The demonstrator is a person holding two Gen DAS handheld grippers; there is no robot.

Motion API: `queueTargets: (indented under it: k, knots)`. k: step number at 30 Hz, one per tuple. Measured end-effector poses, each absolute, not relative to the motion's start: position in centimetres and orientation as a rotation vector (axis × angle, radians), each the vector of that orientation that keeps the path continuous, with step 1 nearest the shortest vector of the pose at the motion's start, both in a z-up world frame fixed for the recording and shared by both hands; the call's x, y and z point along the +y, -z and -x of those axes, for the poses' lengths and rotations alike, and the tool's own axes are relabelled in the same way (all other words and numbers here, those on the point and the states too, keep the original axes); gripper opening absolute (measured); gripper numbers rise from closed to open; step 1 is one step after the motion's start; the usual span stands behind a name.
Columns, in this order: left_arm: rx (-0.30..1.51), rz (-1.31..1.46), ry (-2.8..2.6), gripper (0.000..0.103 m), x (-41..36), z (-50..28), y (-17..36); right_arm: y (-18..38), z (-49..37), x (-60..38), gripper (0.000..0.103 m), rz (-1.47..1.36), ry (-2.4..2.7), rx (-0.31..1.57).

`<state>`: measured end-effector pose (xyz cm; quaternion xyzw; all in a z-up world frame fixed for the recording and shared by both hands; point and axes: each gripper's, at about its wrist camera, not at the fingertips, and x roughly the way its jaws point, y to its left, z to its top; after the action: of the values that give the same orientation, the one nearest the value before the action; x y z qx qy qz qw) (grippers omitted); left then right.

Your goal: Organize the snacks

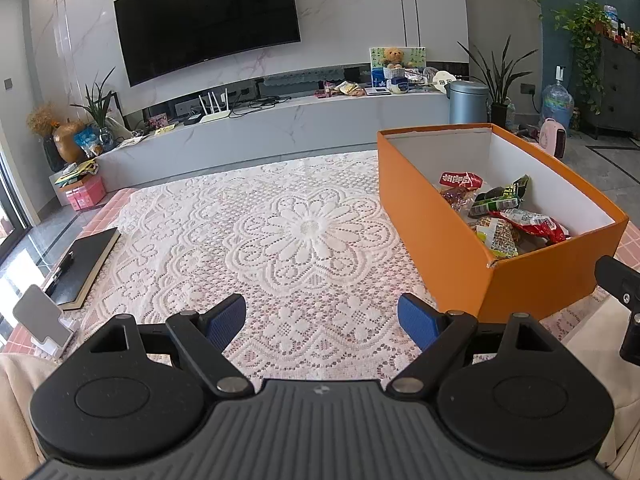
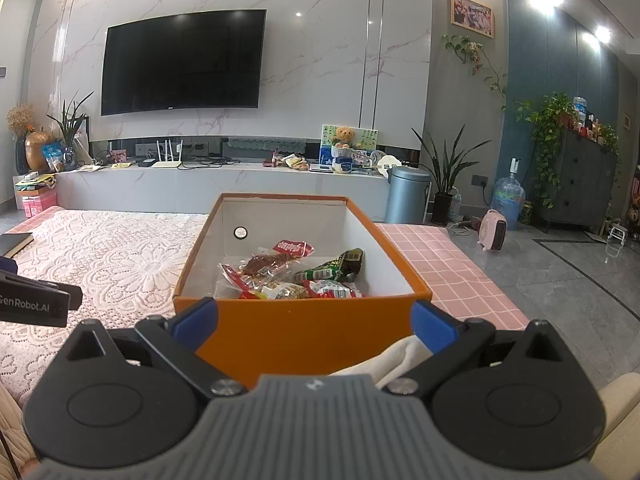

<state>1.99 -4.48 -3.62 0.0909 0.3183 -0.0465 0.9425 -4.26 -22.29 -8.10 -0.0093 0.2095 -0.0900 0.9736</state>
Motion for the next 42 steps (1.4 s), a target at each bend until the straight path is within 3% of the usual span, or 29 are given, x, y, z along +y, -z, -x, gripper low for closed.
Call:
queueTargets:
  k: [42]
  knots:
    - [0.666,-0.192,0.111,0.100,-4.72,-1.81,3.55,8.06,4.22,-22.31,0.100,-0.006,0.174,0.424]
